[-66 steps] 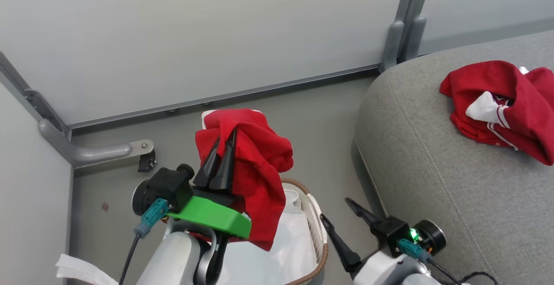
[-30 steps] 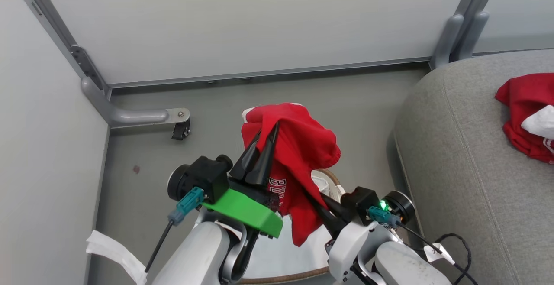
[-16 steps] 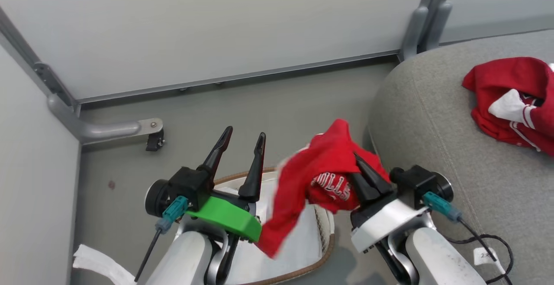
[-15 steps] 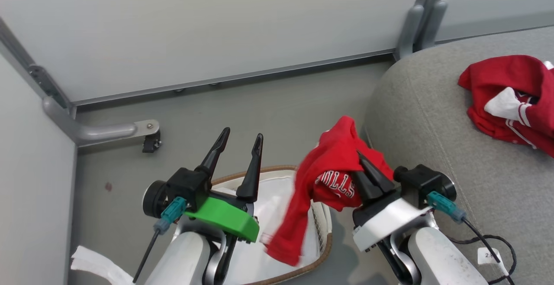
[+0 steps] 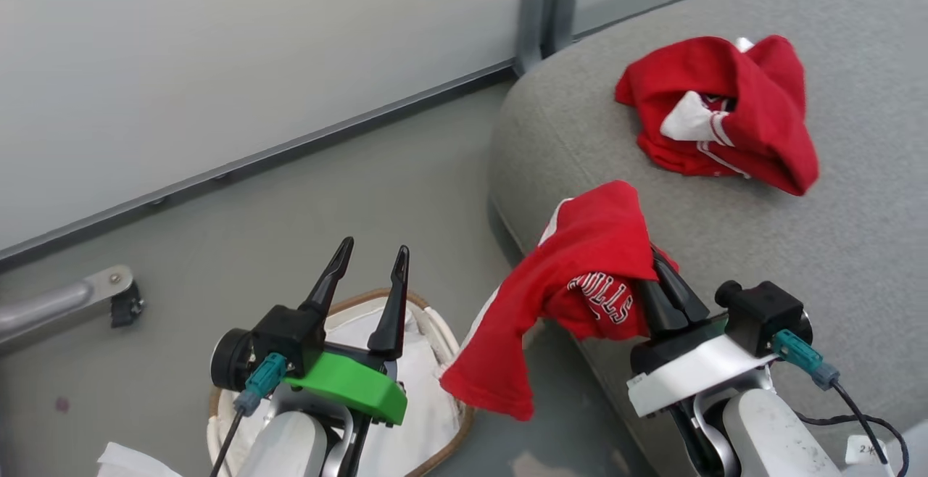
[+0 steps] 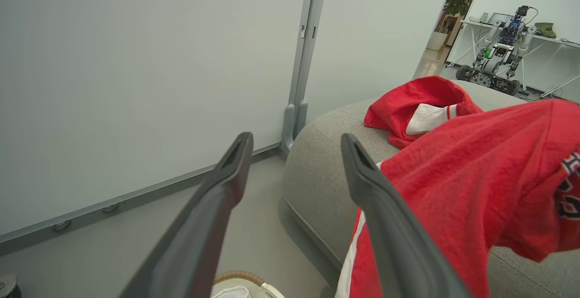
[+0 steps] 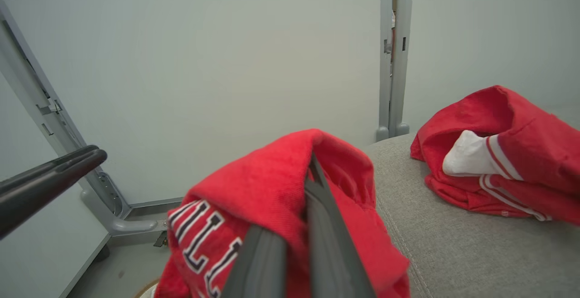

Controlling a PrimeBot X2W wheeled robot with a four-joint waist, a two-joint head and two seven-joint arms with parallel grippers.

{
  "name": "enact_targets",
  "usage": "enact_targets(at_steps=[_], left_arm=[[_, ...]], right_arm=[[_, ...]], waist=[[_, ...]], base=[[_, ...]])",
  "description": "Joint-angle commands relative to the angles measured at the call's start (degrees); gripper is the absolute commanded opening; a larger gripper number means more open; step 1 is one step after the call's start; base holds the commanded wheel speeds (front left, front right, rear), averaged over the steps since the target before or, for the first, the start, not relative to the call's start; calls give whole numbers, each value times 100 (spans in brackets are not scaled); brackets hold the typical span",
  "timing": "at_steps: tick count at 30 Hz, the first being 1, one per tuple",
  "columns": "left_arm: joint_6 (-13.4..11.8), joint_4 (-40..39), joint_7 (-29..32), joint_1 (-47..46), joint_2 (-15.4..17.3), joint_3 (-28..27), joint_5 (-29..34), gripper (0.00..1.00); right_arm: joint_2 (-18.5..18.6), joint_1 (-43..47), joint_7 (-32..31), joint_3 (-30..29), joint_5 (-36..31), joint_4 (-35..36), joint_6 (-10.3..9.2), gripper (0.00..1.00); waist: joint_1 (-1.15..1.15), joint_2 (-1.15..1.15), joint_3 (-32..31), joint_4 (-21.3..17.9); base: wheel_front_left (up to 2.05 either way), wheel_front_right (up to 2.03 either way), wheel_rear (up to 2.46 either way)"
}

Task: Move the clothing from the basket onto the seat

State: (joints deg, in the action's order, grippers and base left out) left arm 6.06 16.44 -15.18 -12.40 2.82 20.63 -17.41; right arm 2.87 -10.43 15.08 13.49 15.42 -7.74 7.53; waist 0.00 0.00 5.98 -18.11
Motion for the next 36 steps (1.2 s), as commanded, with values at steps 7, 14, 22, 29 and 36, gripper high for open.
enact_targets(at_steps=[7, 14, 22, 29, 36], left_arm=[[88, 111, 5, -168, 28, 208, 42, 100], [134, 330, 6, -407, 27, 511, -30, 100], [147, 417, 5, -538, 57, 570, 196, 100], [150, 253, 5, -611, 256, 534, 288, 100], [150, 123, 6, -939, 401, 784, 278, 100]], right_arm=[[15, 216, 12, -640, -120, 326, -8, 0], [10, 309, 13, -1416, -354, 743, -7, 0], [398, -714, 13, -1921, -984, 910, -8, 0], [1278, -2329, 12, -1877, -1256, 283, -7, 0], [1943, -3753, 13, -2012, -1516, -869, -8, 0]], waist=[[0, 0, 238, -1245], [0, 0, 441, -1315], [0, 0, 843, -1313], [0, 0, 1299, -1264], [0, 0, 1883, -771]], base=[[0, 0, 0], [0, 0, 0], [0, 0, 0], [0, 0, 0], [0, 0, 0]])
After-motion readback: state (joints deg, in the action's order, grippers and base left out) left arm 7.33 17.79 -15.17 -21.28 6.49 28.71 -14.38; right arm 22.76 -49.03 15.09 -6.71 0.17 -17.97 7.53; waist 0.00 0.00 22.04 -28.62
